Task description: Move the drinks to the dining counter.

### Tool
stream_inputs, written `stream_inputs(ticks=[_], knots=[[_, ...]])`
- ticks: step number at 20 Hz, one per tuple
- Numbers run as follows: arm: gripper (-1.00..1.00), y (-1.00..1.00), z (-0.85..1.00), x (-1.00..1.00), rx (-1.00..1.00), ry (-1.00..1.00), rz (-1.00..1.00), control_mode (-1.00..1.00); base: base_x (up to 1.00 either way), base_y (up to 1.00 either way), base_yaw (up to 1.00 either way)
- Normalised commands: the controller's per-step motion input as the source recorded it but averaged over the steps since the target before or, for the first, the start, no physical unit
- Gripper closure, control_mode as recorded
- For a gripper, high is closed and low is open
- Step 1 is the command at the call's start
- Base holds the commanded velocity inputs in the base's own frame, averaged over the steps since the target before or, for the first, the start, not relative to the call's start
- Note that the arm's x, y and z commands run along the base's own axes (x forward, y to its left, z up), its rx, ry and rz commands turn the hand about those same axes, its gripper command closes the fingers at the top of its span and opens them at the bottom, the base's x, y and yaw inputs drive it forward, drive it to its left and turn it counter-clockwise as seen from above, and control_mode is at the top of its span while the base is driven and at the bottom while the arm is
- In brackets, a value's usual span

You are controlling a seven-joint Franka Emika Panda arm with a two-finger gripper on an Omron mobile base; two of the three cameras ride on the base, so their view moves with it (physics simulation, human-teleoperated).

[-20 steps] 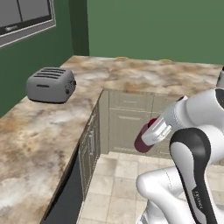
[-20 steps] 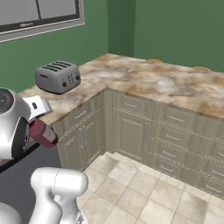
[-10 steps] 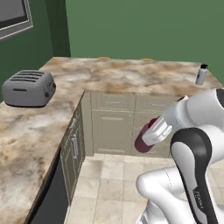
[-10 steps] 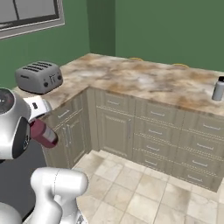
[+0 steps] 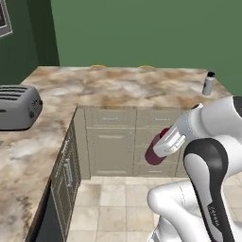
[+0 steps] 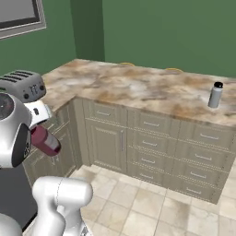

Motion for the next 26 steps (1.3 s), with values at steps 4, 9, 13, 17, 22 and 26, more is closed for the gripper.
stream_inputs(ticks=[4, 9, 13, 17, 22, 26], knots=[[1.0, 0.0, 0.0, 0.0, 0.0, 0.0, 0.0, 1.0, 0.59, -0.16, -0.21], [1.0, 0.0, 0.0, 0.0, 0.0, 0.0, 0.0, 1.0, 0.48, -0.26, -0.23], [1.0, 0.0, 0.0, 0.0, 0.0, 0.0, 0.0, 1.0, 0.38, -0.39, -0.25], [1.0, 0.0, 0.0, 0.0, 0.0, 0.0, 0.0, 1.0, 0.35, -0.42, -0.25], [1.0, 0.0, 0.0, 0.0, 0.0, 0.0, 0.0, 1.0, 0.28, -0.47, -0.26], [1.0, 0.0, 0.0, 0.0, 0.0, 0.0, 0.0, 1.0, 0.29, -0.48, -0.27]])
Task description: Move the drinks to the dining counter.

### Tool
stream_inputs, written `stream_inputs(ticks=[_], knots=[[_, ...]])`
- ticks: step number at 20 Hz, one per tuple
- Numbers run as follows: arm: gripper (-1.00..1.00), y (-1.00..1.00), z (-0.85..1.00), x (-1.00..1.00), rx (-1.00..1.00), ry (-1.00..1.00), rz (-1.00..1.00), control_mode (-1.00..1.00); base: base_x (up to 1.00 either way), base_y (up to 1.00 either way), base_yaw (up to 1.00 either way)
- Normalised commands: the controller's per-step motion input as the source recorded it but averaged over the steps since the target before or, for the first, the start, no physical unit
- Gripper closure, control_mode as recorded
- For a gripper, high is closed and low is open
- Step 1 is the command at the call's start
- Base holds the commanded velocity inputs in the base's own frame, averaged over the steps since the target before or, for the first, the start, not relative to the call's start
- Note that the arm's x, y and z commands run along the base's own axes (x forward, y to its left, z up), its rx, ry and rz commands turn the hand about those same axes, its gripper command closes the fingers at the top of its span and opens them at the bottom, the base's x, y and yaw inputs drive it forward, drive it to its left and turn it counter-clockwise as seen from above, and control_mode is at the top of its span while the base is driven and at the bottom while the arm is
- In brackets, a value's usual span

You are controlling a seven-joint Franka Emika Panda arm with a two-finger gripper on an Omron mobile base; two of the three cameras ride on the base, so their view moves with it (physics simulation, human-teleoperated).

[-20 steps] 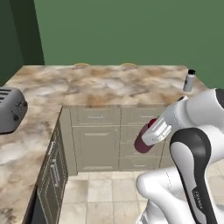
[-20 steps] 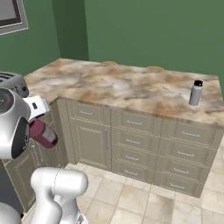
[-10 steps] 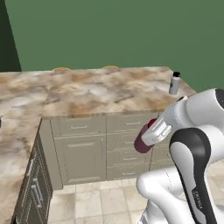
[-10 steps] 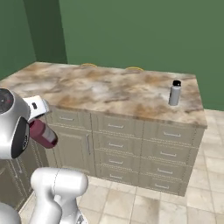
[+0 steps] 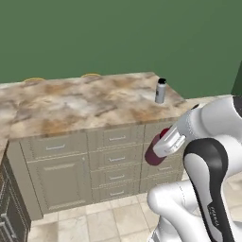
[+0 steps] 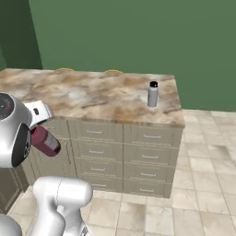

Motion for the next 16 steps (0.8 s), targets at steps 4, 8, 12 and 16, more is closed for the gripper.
stream_inputs(ticks=[4, 8, 12, 16], knots=[[1.0, 0.0, 0.0, 0.0, 0.0, 0.0, 0.0, 1.0, 0.33, -0.47, -0.26], [1.0, 0.0, 0.0, 0.0, 0.0, 0.0, 0.0, 1.0, 0.42, -0.33, -0.22], [1.0, 0.0, 0.0, 0.0, 0.0, 0.0, 0.0, 1.0, 0.46, -0.2, -0.17], [1.0, 0.0, 0.0, 0.0, 0.0, 0.0, 0.0, 1.0, 0.49, -0.06, -0.15]])
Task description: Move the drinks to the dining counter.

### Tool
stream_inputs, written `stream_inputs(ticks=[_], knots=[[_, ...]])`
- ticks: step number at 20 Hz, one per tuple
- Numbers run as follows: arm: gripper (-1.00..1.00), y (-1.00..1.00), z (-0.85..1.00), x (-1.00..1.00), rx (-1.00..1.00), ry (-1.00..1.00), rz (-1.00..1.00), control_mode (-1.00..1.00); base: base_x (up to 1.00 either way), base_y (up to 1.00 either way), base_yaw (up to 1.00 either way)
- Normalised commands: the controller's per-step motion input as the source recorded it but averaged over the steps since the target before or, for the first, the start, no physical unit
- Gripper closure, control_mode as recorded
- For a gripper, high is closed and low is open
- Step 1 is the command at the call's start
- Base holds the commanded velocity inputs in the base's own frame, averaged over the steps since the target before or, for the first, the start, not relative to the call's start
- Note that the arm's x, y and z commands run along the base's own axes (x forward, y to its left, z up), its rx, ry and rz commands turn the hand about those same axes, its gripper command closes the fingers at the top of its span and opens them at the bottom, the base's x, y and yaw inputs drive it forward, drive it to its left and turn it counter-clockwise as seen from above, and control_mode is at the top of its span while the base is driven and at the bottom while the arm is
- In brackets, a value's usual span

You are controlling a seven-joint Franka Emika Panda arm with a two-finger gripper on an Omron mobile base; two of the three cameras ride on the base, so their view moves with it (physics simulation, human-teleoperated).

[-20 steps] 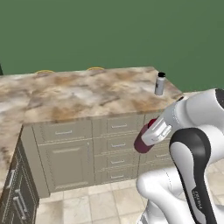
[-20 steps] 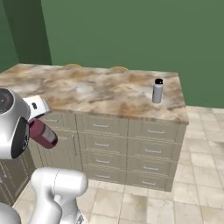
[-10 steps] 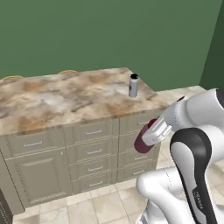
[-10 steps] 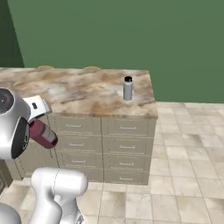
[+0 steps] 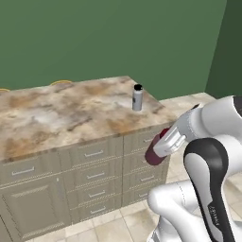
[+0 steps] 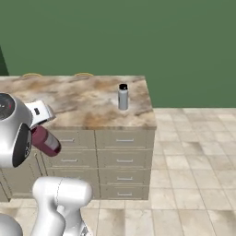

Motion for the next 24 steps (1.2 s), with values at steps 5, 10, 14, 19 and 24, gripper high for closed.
stream_inputs(ticks=[5, 10, 14, 19, 24], knots=[[1.0, 0.0, 0.0, 0.0, 0.0, 0.0, 0.0, 1.0, 0.48, 0.0, -0.14], [1.0, 0.0, 0.0, 0.0, 0.0, 0.0, 0.0, 1.0, 0.53, 0.0, -0.11], [1.0, 0.0, 0.0, 0.0, 0.0, 0.0, 0.0, 1.0, 0.63, 0.01, -0.08], [1.0, 0.0, 0.0, 0.0, 0.0, 0.0, 0.0, 1.0, 0.71, 0.05, -0.05], [1.0, 0.0, 0.0, 0.0, 0.0, 0.0, 0.0, 1.0, 0.71, 0.0, -0.02]])
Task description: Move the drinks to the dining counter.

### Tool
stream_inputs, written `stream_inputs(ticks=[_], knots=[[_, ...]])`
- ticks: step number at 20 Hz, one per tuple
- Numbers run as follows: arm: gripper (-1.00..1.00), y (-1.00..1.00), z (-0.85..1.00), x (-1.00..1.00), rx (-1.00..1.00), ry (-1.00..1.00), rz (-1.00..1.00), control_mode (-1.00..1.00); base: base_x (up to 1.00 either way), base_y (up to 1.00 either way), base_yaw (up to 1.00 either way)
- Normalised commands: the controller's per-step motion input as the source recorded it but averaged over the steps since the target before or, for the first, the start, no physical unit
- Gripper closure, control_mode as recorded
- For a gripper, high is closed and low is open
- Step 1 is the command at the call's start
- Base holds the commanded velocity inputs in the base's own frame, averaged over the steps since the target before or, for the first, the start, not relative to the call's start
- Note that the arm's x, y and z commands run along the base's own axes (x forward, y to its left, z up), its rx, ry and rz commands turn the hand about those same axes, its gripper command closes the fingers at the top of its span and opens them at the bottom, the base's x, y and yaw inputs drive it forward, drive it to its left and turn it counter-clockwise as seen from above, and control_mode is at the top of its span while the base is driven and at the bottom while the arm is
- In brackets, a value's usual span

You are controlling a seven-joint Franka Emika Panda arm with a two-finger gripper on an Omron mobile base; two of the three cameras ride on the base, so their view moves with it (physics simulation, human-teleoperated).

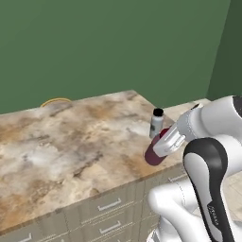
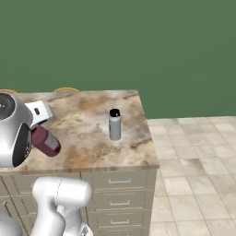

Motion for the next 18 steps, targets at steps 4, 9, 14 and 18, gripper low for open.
stream_inputs(ticks=[4, 9, 14, 18], knots=[[1.0, 0.0, 0.0, 0.0, 0.0, 0.0, 0.0, 1.0, 0.67, 0.0, 0.0], [1.0, 0.0, 0.0, 0.0, 0.0, 0.0, 0.0, 1.0, 0.63, 0.0, 0.0], [1.0, 0.0, 0.0, 0.0, 0.0, 0.0, 0.0, 1.0, 0.53, 0.0, 0.01], [1.0, 0.0, 0.0, 0.0, 0.0, 0.0, 0.0, 1.0, 0.57, 0.0, 0.1]])
